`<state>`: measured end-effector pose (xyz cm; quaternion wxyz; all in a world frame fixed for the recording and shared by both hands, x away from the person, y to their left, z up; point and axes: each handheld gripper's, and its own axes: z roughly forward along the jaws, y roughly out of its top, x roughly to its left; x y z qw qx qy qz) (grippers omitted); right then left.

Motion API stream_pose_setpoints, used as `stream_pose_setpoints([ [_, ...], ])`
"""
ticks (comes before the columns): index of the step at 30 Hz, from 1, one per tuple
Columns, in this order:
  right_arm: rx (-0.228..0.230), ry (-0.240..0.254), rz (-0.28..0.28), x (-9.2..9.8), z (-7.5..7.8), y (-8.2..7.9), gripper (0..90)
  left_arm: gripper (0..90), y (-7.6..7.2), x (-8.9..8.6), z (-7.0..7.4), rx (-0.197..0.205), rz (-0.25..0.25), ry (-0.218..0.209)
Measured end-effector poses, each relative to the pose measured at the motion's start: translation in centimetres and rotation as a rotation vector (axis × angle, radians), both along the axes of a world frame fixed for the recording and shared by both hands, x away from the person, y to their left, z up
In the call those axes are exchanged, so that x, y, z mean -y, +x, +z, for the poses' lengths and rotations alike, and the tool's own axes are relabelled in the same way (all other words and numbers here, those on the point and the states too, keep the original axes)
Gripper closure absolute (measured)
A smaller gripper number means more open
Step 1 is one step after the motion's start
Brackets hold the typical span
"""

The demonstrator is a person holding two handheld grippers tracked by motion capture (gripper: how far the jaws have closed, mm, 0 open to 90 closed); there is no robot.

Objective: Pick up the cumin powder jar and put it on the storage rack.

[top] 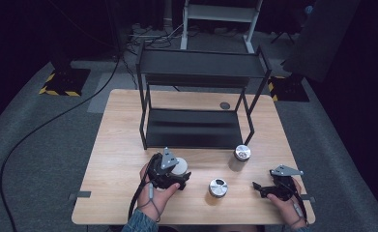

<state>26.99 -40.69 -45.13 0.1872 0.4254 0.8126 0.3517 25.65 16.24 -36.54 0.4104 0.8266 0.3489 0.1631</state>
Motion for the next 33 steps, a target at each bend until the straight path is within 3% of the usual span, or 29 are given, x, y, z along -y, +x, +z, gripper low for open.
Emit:
stream_pose_setpoints([
  [10,0.000,0.000,0.000,0.0,0.0,0.0,4.1,23.6,0.5,0.2,-0.8,-0.020,-0.010,0.010],
  [16,0.000,0.000,0.000,0.0,0.0,0.0,4.1,32.9,0.3,0.2,-1.3,0.001,-0.009,0.013],
  [33,0.000,0.000,0.000,0.0,0.0,0.0,4.1,33.4,0.6,0.3,-0.8,-0.021,-0.015,0.007],
])
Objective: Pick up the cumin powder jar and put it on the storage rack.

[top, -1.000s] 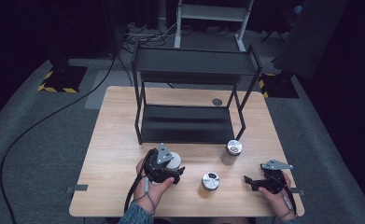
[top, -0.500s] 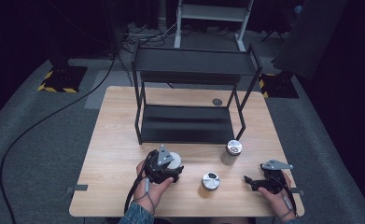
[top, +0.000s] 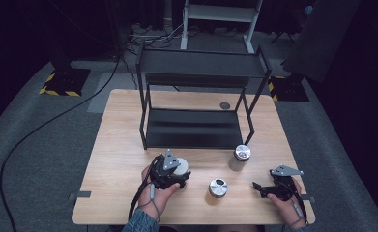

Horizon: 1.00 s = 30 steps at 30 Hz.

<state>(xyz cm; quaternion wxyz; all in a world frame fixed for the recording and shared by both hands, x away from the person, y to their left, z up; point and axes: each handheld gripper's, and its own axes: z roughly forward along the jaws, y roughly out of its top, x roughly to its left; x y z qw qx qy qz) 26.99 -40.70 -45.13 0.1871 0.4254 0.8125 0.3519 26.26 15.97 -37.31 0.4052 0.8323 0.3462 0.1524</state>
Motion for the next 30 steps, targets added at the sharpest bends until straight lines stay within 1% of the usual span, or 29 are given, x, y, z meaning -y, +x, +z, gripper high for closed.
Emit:
stream_pose_setpoints([
  [6,0.000,0.000,0.000,0.0,0.0,0.0,4.1,33.4,0.0,-0.3,0.7,0.009,0.006,-0.011],
  [8,0.000,0.000,0.000,0.0,0.0,0.0,4.1,33.4,0.0,-0.4,1.0,0.019,0.008,-0.011],
  [9,0.000,0.000,0.000,0.0,0.0,0.0,4.1,33.4,0.0,-0.3,1.3,0.024,0.009,-0.003],
  [16,-0.001,0.000,0.000,0.0,0.0,0.0,4.1,33.4,0.4,-0.6,2.2,0.034,0.016,-0.004],
  [20,0.000,0.000,0.000,0.0,0.0,0.0,4.1,33.4,0.7,-1.1,2.8,0.035,0.023,-0.037],
  [24,0.000,0.000,0.000,0.0,0.0,0.0,4.1,33.4,1.1,-0.9,3.9,0.055,0.026,-0.014],
  [30,0.000,0.000,0.000,0.0,0.0,0.0,4.1,33.5,1.6,-1.1,4.7,0.061,0.025,-0.018],
])
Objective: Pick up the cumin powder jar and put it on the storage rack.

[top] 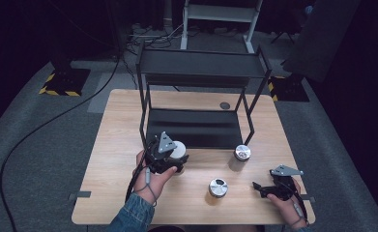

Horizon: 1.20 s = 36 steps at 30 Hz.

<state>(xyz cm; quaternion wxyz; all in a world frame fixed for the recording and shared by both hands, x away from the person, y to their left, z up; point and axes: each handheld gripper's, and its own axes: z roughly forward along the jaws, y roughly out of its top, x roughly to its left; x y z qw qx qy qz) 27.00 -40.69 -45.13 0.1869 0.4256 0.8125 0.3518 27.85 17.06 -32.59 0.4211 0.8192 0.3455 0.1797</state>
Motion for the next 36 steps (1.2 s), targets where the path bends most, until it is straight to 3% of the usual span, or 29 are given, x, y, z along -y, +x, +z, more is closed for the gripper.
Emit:
stream_pose_setpoints([
  [24,0.000,0.000,0.000,0.0,0.0,0.0,4.0,33.4,4.5,-0.7,2.8,0.023,0.021,-0.019],
  [36,0.000,0.000,0.000,0.0,0.0,0.0,4.1,33.4,7.1,-1.0,2.8,0.035,0.054,-0.009],
])
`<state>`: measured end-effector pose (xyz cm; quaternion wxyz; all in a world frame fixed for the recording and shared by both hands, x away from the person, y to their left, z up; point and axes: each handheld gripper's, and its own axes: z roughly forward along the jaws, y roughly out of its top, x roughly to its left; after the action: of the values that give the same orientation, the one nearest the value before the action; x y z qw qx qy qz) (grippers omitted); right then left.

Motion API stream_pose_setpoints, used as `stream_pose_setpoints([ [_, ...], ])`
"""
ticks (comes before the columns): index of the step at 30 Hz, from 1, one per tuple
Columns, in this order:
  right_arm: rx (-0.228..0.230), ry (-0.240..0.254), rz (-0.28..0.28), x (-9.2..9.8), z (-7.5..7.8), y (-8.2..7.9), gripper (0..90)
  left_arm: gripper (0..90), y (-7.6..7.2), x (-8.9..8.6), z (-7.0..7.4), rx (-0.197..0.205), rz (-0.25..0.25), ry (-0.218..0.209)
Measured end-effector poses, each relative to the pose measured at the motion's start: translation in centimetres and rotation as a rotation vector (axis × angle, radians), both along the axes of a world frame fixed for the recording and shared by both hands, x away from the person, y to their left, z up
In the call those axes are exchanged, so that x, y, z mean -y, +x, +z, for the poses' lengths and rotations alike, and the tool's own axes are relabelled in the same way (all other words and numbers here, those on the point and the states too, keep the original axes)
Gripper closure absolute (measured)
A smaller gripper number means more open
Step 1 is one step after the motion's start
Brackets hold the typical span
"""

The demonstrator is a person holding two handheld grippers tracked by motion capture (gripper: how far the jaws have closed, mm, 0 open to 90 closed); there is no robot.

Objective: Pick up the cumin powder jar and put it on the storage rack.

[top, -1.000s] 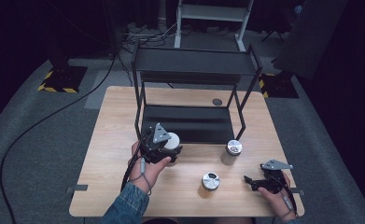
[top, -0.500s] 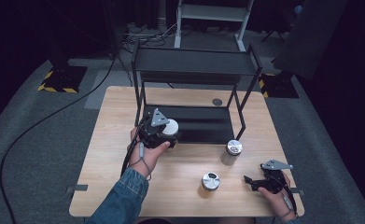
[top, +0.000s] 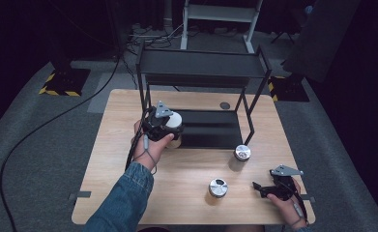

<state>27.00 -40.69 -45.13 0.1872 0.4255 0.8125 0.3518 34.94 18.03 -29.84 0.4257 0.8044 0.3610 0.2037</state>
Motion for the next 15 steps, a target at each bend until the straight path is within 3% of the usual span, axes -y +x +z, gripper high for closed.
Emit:
stream_pose_setpoints([
  [7,0.000,0.000,0.000,0.0,0.0,0.0,4.1,33.4,1.9,-0.1,-0.6,-0.033,0.021,-0.020],
  [15,0.000,0.000,0.000,0.0,0.0,0.0,4.1,33.4,3.6,0.3,-1.9,-0.033,0.035,0.008],
])
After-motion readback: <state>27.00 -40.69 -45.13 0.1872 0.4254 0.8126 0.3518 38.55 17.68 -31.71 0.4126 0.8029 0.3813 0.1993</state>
